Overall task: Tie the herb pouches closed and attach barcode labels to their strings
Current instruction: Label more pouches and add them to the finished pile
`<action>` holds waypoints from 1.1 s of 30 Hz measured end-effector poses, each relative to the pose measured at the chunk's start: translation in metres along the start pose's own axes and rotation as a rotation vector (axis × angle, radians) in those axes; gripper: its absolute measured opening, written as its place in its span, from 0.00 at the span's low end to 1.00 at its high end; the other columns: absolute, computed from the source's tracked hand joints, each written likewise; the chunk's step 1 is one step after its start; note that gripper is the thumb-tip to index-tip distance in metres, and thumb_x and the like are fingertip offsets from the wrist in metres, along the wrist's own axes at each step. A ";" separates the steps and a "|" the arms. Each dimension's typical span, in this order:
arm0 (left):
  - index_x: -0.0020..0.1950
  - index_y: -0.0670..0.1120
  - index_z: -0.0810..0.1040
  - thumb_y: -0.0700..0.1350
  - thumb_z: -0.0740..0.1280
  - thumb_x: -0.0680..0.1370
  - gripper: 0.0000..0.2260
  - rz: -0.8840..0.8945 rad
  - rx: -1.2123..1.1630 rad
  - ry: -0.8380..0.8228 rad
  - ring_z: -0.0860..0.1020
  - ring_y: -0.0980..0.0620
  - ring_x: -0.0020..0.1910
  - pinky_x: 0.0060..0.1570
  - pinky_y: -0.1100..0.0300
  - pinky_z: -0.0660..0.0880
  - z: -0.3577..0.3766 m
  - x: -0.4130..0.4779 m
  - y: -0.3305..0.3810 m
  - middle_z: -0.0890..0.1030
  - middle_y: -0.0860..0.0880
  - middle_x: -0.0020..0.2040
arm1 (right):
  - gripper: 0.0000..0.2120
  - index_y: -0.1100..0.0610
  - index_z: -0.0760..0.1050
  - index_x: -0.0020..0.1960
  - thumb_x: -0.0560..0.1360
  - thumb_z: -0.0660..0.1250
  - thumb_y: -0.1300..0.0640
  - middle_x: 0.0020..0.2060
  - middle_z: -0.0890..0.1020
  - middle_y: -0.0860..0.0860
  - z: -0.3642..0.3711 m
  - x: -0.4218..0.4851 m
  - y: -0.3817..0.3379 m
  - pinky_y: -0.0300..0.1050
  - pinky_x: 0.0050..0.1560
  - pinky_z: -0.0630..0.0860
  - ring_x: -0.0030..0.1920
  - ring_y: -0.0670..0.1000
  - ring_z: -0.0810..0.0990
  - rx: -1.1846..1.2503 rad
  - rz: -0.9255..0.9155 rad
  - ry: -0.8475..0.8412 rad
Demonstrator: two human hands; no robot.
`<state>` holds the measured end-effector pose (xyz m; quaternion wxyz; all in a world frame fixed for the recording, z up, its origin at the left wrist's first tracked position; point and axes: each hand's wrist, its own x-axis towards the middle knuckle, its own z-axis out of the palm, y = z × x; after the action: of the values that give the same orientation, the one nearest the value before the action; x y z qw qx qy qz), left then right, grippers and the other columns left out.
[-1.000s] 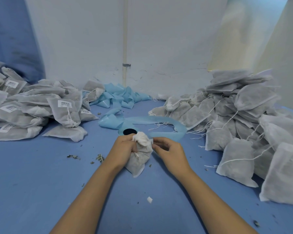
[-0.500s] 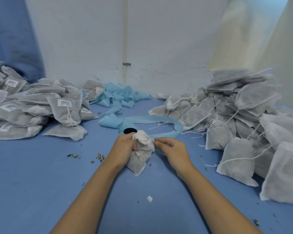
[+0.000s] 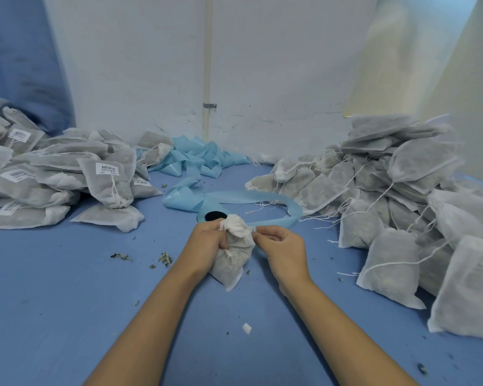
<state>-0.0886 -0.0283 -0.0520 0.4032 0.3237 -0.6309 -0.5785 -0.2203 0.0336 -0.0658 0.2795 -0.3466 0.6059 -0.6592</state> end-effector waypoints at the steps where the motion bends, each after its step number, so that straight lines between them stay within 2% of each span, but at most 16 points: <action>1: 0.41 0.38 0.74 0.37 0.58 0.56 0.15 -0.003 -0.004 0.000 0.69 0.51 0.39 0.39 0.59 0.65 0.000 0.000 0.000 0.70 0.44 0.38 | 0.05 0.56 0.83 0.43 0.68 0.75 0.62 0.38 0.86 0.50 0.001 0.000 0.000 0.38 0.47 0.78 0.43 0.47 0.84 -0.003 0.006 0.019; 3: 0.41 0.39 0.74 0.37 0.58 0.56 0.16 -0.017 -0.013 -0.004 0.67 0.50 0.39 0.38 0.58 0.63 0.000 -0.001 0.000 0.69 0.44 0.38 | 0.08 0.54 0.81 0.44 0.67 0.75 0.64 0.38 0.86 0.49 0.002 0.001 -0.002 0.36 0.48 0.78 0.43 0.45 0.84 0.021 0.025 0.042; 7: 0.41 0.38 0.75 0.37 0.59 0.58 0.14 -0.037 -0.040 0.009 0.68 0.49 0.39 0.36 0.59 0.64 0.000 -0.003 0.002 0.70 0.43 0.38 | 0.13 0.52 0.79 0.47 0.67 0.76 0.65 0.37 0.86 0.49 0.001 0.002 -0.005 0.30 0.43 0.76 0.40 0.41 0.83 0.074 0.057 0.040; 9: 0.41 0.39 0.74 0.31 0.59 0.65 0.09 -0.037 -0.044 0.027 0.68 0.48 0.40 0.37 0.59 0.64 0.001 -0.003 0.002 0.70 0.42 0.38 | 0.12 0.53 0.80 0.46 0.67 0.76 0.65 0.37 0.86 0.50 0.000 0.001 -0.007 0.28 0.40 0.75 0.40 0.42 0.83 0.071 0.058 0.020; 11: 0.41 0.38 0.74 0.25 0.56 0.68 0.12 -0.033 -0.040 0.039 0.69 0.48 0.40 0.37 0.59 0.65 0.000 -0.002 0.001 0.70 0.42 0.39 | 0.09 0.54 0.82 0.42 0.66 0.77 0.64 0.37 0.86 0.50 -0.003 -0.001 -0.009 0.30 0.40 0.76 0.39 0.43 0.83 0.067 0.057 0.000; 15: 0.41 0.37 0.76 0.25 0.55 0.68 0.13 -0.031 -0.039 0.058 0.71 0.48 0.39 0.37 0.59 0.67 -0.001 -0.002 0.002 0.72 0.42 0.38 | 0.05 0.55 0.84 0.40 0.67 0.76 0.64 0.35 0.85 0.46 -0.010 -0.002 -0.015 0.29 0.36 0.74 0.33 0.38 0.80 0.089 0.084 -0.105; 19: 0.38 0.37 0.76 0.25 0.56 0.68 0.12 -0.041 -0.039 0.075 0.72 0.50 0.36 0.35 0.62 0.68 -0.001 -0.002 0.003 0.74 0.44 0.36 | 0.03 0.58 0.84 0.44 0.70 0.74 0.63 0.37 0.86 0.48 -0.014 0.000 -0.016 0.29 0.36 0.73 0.34 0.38 0.80 0.120 0.122 -0.170; 23: 0.32 0.41 0.74 0.25 0.57 0.68 0.13 -0.067 -0.033 0.083 0.73 0.55 0.30 0.30 0.66 0.69 -0.003 -0.002 0.002 0.75 0.49 0.30 | 0.04 0.61 0.83 0.46 0.73 0.71 0.63 0.27 0.80 0.43 -0.015 0.001 -0.014 0.29 0.33 0.71 0.27 0.38 0.75 0.082 0.123 -0.167; 25: 0.32 0.40 0.74 0.26 0.57 0.68 0.13 -0.073 -0.029 0.082 0.73 0.55 0.30 0.31 0.65 0.68 -0.003 -0.002 0.003 0.75 0.50 0.29 | 0.03 0.61 0.83 0.45 0.73 0.71 0.63 0.26 0.80 0.43 -0.013 0.001 -0.012 0.29 0.32 0.71 0.26 0.38 0.74 0.091 0.115 -0.131; 28: 0.35 0.39 0.75 0.26 0.56 0.68 0.11 -0.070 -0.047 0.094 0.72 0.50 0.35 0.35 0.61 0.67 -0.003 -0.002 0.005 0.74 0.45 0.33 | 0.03 0.57 0.83 0.41 0.73 0.71 0.62 0.32 0.84 0.46 -0.008 0.000 -0.012 0.30 0.34 0.74 0.31 0.40 0.79 0.168 0.142 -0.017; 31: 0.31 0.42 0.74 0.26 0.57 0.68 0.14 -0.107 -0.078 0.136 0.73 0.48 0.36 0.36 0.59 0.67 -0.007 0.001 0.004 0.75 0.46 0.33 | 0.03 0.56 0.82 0.42 0.73 0.71 0.61 0.34 0.83 0.46 -0.009 0.002 -0.012 0.31 0.38 0.76 0.34 0.42 0.79 0.330 0.188 0.132; 33: 0.28 0.45 0.71 0.29 0.59 0.68 0.14 -0.147 -0.061 0.161 0.71 0.48 0.37 0.37 0.58 0.64 -0.008 0.004 0.003 0.73 0.47 0.32 | 0.02 0.53 0.82 0.45 0.74 0.71 0.59 0.34 0.81 0.44 -0.013 0.006 -0.011 0.28 0.36 0.73 0.34 0.41 0.77 0.317 0.155 0.260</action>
<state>-0.0829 -0.0351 -0.0479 0.4185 0.4021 -0.5531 -0.5977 -0.2338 0.0386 -0.0541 0.2997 -0.1629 0.5506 -0.7619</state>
